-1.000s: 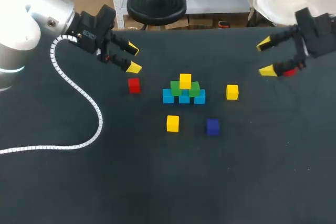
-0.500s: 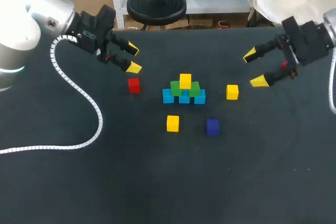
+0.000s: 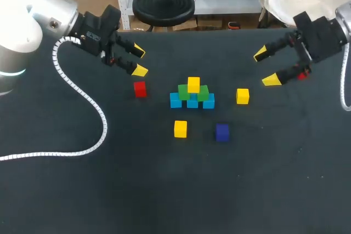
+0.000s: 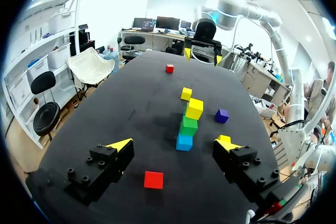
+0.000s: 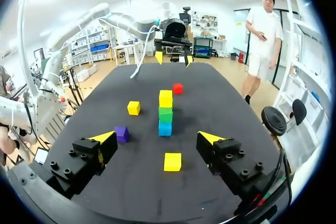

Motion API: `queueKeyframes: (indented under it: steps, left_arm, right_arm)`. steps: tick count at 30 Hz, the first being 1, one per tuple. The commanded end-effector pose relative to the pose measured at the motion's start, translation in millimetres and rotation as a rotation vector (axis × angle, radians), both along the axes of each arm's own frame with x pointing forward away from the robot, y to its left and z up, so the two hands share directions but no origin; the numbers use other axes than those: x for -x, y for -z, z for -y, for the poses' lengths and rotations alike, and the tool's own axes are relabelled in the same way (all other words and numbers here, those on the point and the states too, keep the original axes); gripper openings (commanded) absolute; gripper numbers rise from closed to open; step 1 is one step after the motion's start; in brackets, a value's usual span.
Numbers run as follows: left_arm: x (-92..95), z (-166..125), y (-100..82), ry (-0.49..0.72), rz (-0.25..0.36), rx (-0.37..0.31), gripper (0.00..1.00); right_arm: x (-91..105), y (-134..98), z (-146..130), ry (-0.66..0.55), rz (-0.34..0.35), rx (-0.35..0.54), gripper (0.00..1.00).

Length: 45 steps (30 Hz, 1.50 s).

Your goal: Place the blue cubes, place green cubes on the blue cubes, place the yellow cubes on the green cubes, then place the red cubes on the yellow cubes, and place purple cube on the red cubes.

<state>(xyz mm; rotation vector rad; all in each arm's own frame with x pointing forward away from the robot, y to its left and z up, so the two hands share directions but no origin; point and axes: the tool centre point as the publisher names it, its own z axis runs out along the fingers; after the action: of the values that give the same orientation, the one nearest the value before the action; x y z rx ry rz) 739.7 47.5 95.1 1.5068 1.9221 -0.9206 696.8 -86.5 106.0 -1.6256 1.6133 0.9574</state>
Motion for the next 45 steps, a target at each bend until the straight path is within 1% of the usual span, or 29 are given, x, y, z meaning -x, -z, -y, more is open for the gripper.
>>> queueKeyframes:
  steps: [1, 3, 5, 8, 13, 19, 25, 34, 38, 45]
  left_arm:
    - [-1.6, 0, -0.2, 0.003, -0.003, -0.002, 1.0]
    - [-1.6, 0, -0.2, 0.003, -0.003, -0.002, 1.0]
    - [-1.6, 0, -0.2, 0.003, -0.003, -0.002, 1.0]
    - [-1.6, 0, -0.2, 0.003, -0.003, -0.002, 1.0]
    - [-1.6, 0, -0.2, 0.003, -0.003, -0.002, 1.0]
    - [-1.6, 0, -0.2, 0.003, -0.003, -0.002, 1.0]
    - [-1.6, 0, -0.2, 0.003, -0.003, -0.002, 1.0]
    - [-1.6, 0, -0.2, 0.003, -0.003, -0.002, 1.0]
    - [-1.6, 0, -0.2, 0.003, -0.003, -0.002, 1.0]
    - [-1.6, 0, -0.2, 0.003, -0.003, -0.002, 1.0]
  right_arm:
    - [-12.4, 6, -22, -0.027, 0.004, 0.002, 1.0]
    - [-12.7, 13, -30, -0.037, -0.006, -0.023, 1.0]
    - [-10.4, 25, -37, -0.041, -0.033, -0.005, 1.0]
    - [-4.1, 37, -38, -0.029, -0.056, -0.029, 1.0]
    - [8.8, 52, -32, -0.009, -0.072, -0.045, 1.0]
    - [19.8, 67, -20, -0.01, -0.083, -0.032, 1.0]
    - [17.5, 77, -10, -0.005, -0.087, -0.04, 1.0]
    - [15.6, 89, -14, -0.03, -0.118, -0.024, 1.0]
    - [10.8, 94, -13, -0.03, -0.128, -0.013, 1.0]
    - [6.4, 96, -16, -0.035, -0.136, 0.002, 1.0]
